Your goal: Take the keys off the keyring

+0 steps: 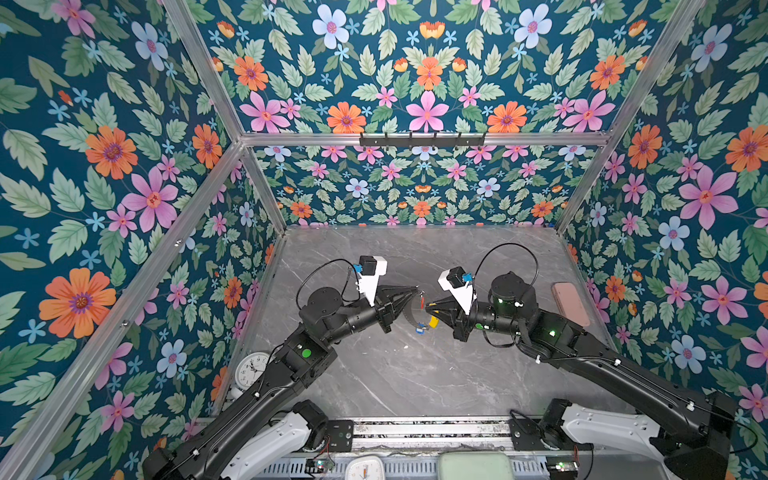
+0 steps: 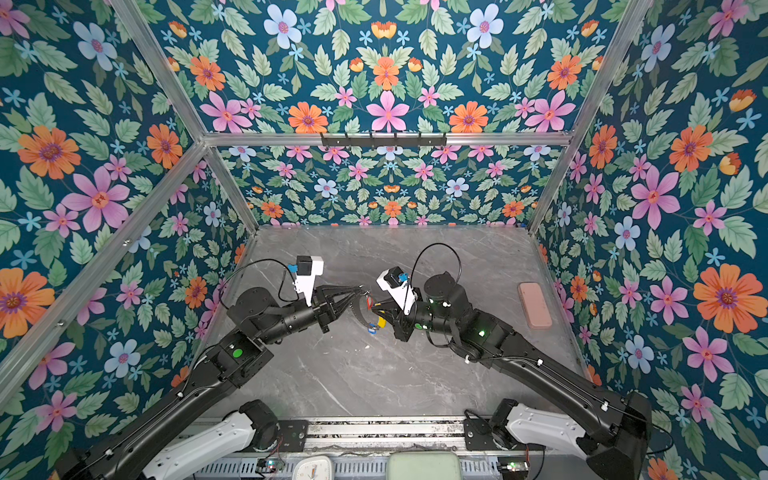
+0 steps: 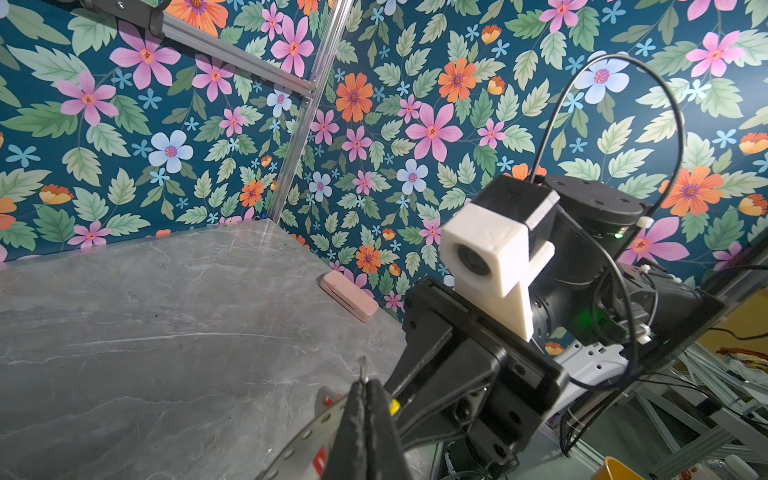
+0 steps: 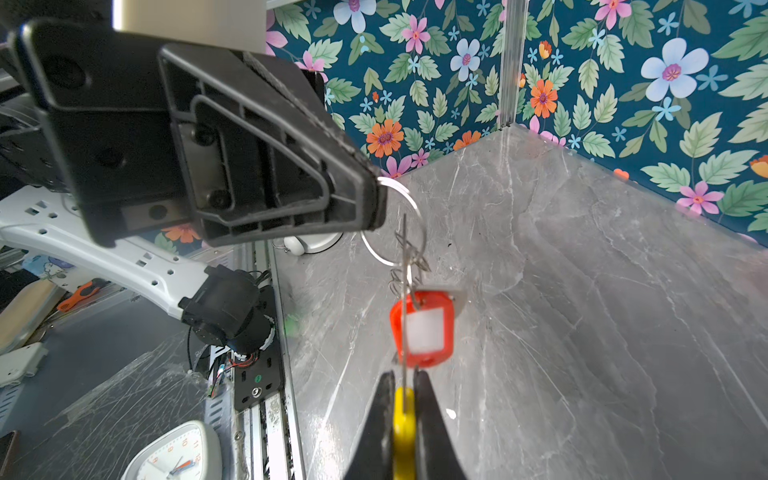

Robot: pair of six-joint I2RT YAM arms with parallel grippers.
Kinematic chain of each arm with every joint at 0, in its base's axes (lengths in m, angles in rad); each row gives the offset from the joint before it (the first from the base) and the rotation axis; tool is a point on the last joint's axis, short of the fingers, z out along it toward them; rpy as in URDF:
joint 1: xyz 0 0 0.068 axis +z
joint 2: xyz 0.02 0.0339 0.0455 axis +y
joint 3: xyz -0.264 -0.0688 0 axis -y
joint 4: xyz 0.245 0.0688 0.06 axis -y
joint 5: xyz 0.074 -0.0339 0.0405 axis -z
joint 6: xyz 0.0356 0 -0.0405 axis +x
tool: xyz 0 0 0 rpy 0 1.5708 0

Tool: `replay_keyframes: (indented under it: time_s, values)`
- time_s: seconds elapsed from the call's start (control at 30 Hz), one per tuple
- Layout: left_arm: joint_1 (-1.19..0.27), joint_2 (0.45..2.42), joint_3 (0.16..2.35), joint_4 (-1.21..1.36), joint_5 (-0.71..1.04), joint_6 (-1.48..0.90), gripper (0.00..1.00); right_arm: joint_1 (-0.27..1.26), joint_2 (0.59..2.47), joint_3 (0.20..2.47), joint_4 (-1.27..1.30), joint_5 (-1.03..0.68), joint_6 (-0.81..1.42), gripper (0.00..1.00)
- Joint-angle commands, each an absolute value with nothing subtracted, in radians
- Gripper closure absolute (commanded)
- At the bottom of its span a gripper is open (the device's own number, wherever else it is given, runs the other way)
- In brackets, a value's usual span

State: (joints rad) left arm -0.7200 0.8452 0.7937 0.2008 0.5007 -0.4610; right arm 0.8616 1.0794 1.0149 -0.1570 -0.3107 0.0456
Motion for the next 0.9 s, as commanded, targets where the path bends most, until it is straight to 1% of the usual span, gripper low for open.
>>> replay_keyframes:
  time_s: [0.0,0.33,0.67,0.87]
  values:
    - [-0.718,0.844,0.801,0.209,0.501,-0.441,1.00,0.870,1.080,1.028,-0.155,-0.296,0.027,1.00]
    - [-0.719,0.844,0.805,0.190,0.477,-0.429,1.00,0.891,1.089,1.061,-0.181,-0.257,0.027,1.00]
    - [-0.719,0.835,0.810,0.157,0.407,-0.407,1.00,0.954,1.108,1.106,-0.232,-0.135,-0.005,1.00]
    - [-0.718,0.836,0.814,0.152,0.398,-0.398,1.00,0.965,1.120,1.123,-0.245,-0.130,-0.016,1.00]
